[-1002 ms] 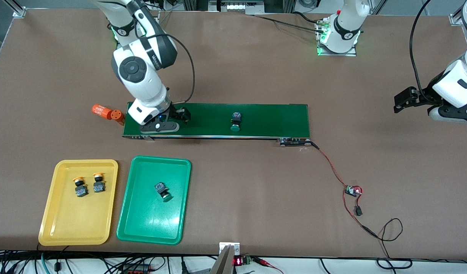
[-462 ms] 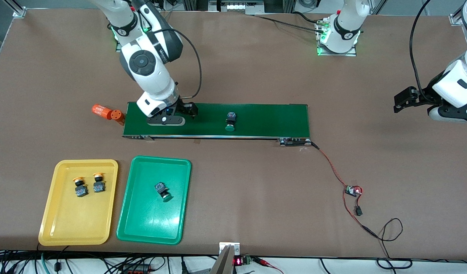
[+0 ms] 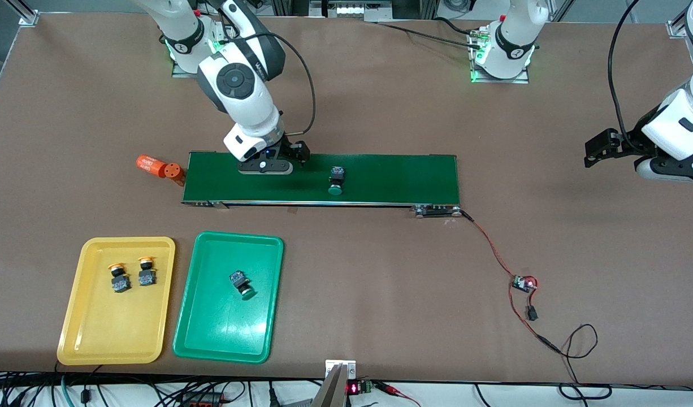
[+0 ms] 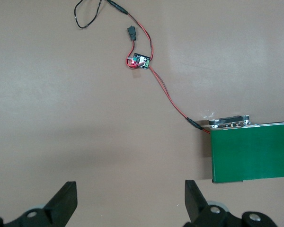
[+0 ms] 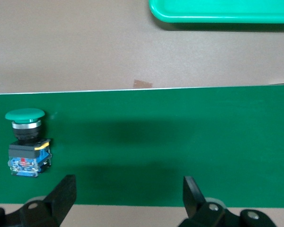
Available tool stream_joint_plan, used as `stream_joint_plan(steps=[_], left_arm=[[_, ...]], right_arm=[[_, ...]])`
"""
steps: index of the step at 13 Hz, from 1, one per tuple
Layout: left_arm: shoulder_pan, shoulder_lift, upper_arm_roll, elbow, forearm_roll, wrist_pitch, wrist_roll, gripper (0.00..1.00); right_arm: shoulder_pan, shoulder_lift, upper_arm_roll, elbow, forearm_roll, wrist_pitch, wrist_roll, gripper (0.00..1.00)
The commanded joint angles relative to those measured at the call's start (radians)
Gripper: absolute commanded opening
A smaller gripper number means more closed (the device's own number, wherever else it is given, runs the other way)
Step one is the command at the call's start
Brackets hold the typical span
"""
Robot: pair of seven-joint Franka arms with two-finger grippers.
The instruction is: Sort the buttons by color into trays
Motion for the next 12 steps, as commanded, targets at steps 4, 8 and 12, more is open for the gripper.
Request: stream_joint_plan(steps=[4, 8, 12], left_arm=[[0.004, 0.013, 0.003, 0.026, -0.004, -0.019, 0.025, 1.00], [0.004, 0.013, 0.003, 0.026, -0.004, -0.019, 0.025, 1.00], [0.005, 0.013, 0.003, 0.027, -0.004, -0.018, 0.025, 1.00]], right_arm=[[0.007, 0.045, 0.032, 0.018, -0.104, 0.016, 0.137, 1.00], [0.007, 0.071, 0.032, 0.058, -0.104, 0.018, 0.185, 1.00], [0.019, 0.091, 0.033, 0.064, -0.146, 0.030, 0.191, 1.00]])
